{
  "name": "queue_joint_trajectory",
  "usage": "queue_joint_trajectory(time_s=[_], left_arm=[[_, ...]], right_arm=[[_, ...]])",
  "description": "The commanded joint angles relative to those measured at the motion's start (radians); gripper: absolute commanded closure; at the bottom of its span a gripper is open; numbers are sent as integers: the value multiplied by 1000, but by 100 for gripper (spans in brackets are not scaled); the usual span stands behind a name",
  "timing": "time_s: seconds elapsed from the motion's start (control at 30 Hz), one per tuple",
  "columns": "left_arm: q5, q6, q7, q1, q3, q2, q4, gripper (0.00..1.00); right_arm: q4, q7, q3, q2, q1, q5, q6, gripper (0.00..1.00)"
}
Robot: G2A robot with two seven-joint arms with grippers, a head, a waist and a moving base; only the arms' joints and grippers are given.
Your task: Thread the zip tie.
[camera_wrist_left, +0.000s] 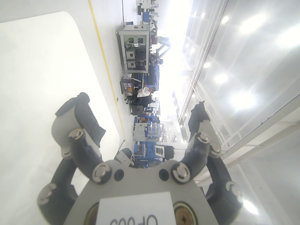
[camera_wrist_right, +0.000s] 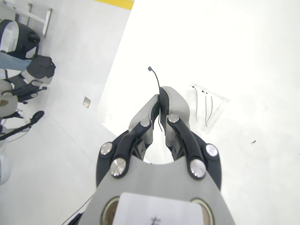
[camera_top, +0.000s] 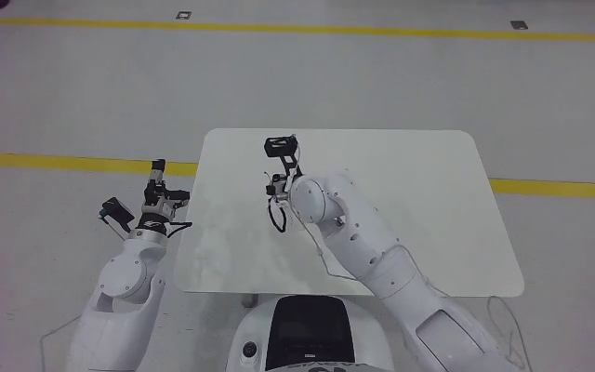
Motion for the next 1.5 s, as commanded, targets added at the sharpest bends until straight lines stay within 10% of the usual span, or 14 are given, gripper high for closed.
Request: queue_joint_trajectory(time_s=[0.0,0.33,0.8,1.17,1.47], left_arm=[[0,0,0,0,0,0,0,0],[0,0,0,0,0,0,0,0],[0,0,0,0,0,0,0,0],[624,-134,54,61,62,11,-71,0],[657,-136,61,59,63,11,-72,0]], right_arm=[[-5,-40,52,-13,-25,26,0,100],[16,-128,204,-125,-95,-19,0,100],[17,-158,206,-124,-104,-12,0,100],[57,-199,293,-148,-107,9,0,100],[56,-206,295,-148,-112,18,-5,100]])
